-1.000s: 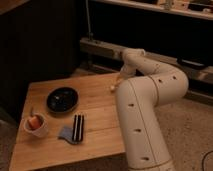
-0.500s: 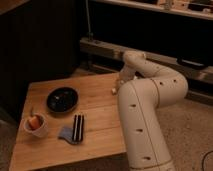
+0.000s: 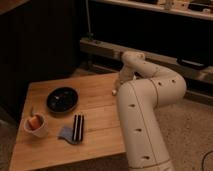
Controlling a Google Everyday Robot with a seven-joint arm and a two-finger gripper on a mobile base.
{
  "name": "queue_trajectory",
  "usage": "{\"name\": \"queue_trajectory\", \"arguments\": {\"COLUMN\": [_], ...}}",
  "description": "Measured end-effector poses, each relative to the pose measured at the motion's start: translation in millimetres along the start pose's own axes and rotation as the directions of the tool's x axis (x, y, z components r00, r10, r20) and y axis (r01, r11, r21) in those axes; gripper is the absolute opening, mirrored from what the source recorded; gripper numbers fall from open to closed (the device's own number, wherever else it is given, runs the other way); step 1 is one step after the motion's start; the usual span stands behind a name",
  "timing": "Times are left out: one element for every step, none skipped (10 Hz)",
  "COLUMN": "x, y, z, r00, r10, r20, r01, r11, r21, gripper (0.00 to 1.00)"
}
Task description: Place the bottle in the ceramic bowl
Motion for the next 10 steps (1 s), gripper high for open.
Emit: {"name": "queue_trajectory", "arguments": {"x": [3,6,12,19,31,46,61,93,119,141], "y": [5,8,17,25,35,48,58,74,83,92], "z": [-9,-27,-42,-65,-93,-114,-127,-144,-152,-157], "r00": [0.999,0.996,0.992,0.985,0.973,0.957,0.94,0.903,0.871,0.84], "r10": [-0.047,-0.09,-0.124,-0.167,-0.223,-0.281,-0.331,-0.416,-0.477,-0.529], "r20": [0.002,0.01,0.019,0.038,0.06,0.076,0.087,0.104,0.114,0.12], "r01": [0.047,0.09,0.125,0.168,0.226,0.286,0.337,0.426,0.489,0.542], "r11": [0.999,0.996,0.992,0.985,0.973,0.956,0.938,0.898,0.862,0.825], "r21": [-0.003,-0.002,-0.01,-0.026,-0.047,-0.068,-0.082,-0.112,-0.135,-0.157], "gripper": [0.0,0.0,0.0,0.0,0.0,0.0,0.0,0.0,0.0,0.0]}}
